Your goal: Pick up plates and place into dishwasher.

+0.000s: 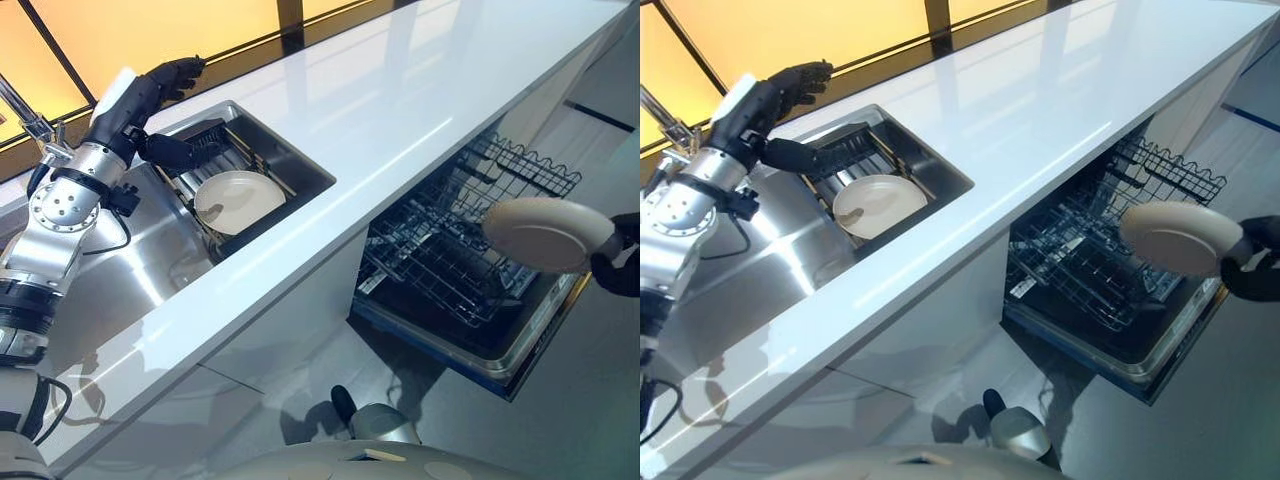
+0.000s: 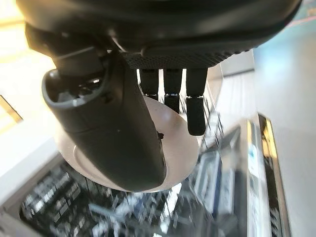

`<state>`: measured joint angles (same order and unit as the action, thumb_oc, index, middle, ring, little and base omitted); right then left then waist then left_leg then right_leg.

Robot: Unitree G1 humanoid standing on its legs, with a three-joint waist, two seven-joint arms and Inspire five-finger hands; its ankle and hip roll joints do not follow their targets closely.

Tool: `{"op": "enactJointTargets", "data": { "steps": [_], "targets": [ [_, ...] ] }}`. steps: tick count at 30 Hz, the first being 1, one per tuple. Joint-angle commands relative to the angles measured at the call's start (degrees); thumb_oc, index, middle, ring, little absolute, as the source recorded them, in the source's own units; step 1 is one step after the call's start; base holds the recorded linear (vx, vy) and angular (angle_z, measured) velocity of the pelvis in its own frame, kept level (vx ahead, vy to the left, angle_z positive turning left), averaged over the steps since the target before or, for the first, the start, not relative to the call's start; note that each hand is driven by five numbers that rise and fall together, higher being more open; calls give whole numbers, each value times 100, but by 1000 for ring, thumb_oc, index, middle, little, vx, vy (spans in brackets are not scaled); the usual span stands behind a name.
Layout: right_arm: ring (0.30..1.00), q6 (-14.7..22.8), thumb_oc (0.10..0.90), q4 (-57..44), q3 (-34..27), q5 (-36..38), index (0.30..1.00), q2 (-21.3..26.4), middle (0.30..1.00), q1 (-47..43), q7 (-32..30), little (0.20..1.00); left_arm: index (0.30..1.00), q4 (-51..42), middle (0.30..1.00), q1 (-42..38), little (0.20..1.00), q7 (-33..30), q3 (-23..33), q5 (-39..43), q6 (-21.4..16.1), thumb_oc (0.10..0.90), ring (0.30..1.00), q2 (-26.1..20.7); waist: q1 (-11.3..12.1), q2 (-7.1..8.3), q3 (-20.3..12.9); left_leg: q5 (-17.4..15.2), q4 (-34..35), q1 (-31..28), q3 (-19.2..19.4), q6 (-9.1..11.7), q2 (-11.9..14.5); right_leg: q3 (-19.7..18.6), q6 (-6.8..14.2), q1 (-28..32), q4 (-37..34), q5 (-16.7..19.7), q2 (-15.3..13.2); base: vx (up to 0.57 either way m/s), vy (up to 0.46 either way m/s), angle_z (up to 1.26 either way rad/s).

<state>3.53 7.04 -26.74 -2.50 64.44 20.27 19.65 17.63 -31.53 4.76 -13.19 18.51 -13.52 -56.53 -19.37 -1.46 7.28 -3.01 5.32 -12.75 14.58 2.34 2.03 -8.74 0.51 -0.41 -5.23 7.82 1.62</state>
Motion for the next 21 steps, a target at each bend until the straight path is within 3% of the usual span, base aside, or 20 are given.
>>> {"op": "enactJointTargets", "data": {
  "steps": [1,4,7,8,9,11,16,20,21],
  "targets": [
    [300,-200,100,-273,-252,-295,300,333,300,-653,-147,200,900,-306,900,-523,900,-251,122,326,-249,800,900,-156,112,140,-539,253,-32,334,-74,-250,-101,47,443,294,81,-98,16,0,0,0],
    [300,-742,100,-261,613,-800,300,219,300,-1323,-86,200,900,-500,900,-618,900,-402,-90,306,-70,800,900,-45,215,129,-495,259,-32,310,-109,-259,-102,87,436,330,81,-112,1,0,0,0],
    [300,-834,100,-223,824,-904,300,172,300,-1491,-95,200,900,-478,900,-656,900,-417,-138,316,-84,800,900,-21,234,128,-486,260,-32,306,-108,-259,-101,99,434,338,80,-118,-3,0,0,0],
    [300,-1242,100,-68,1431,-1073,300,57,300,-1972,-54,200,900,-477,900,-773,900,-437,-262,323,-19,800,900,65,307,129,-455,264,-32,287,-117,-261,-94,140,422,373,80,-133,-18,0,0,0],
    [300,-1283,100,-44,1505,-1095,300,40,300,-2032,-61,200,900,-482,900,-774,900,-440,-268,325,-17,800,900,65,307,132,-450,264,-32,284,-119,-261,-93,144,421,378,80,-136,-20,0,0,0],
    [300,-1714,100,278,2138,-1245,300,-174,300,-2564,-118,200,900,-519,900,-931,900,-455,-441,277,55,800,900,160,390,131,-427,257,-32,270,-164,-272,-96,176,406,409,77,-149,-26,-2,-6,2],
    [300,-2098,100,735,2842,-1284,300,-464,300,-3154,-234,200,900,-479,900,-1177,900,-471,-674,313,74,800,900,207,482,118,-400,253,-32,253,-201,-276,-96,225,393,443,75,-165,-38,-4,-15,9],
    [300,-2185,100,927,3076,-1307,300,-543,300,-3362,-301,200,900,-489,900,-1254,900,-482,-735,312,94,800,900,225,507,117,-385,251,-32,248,-217,-278,-97,244,388,458,74,-173,-43,-5,-5,5],
    [300,-2455,100,1346,3520,-1405,300,-685,300,-3750,-302,200,900,-493,900,-1439,900,-460,-907,322,115,800,900,264,605,100,-388,242,-32,247,-253,-274,-95,286,383,477,68,-185,-61,-10,-10,8]
  ]
}}
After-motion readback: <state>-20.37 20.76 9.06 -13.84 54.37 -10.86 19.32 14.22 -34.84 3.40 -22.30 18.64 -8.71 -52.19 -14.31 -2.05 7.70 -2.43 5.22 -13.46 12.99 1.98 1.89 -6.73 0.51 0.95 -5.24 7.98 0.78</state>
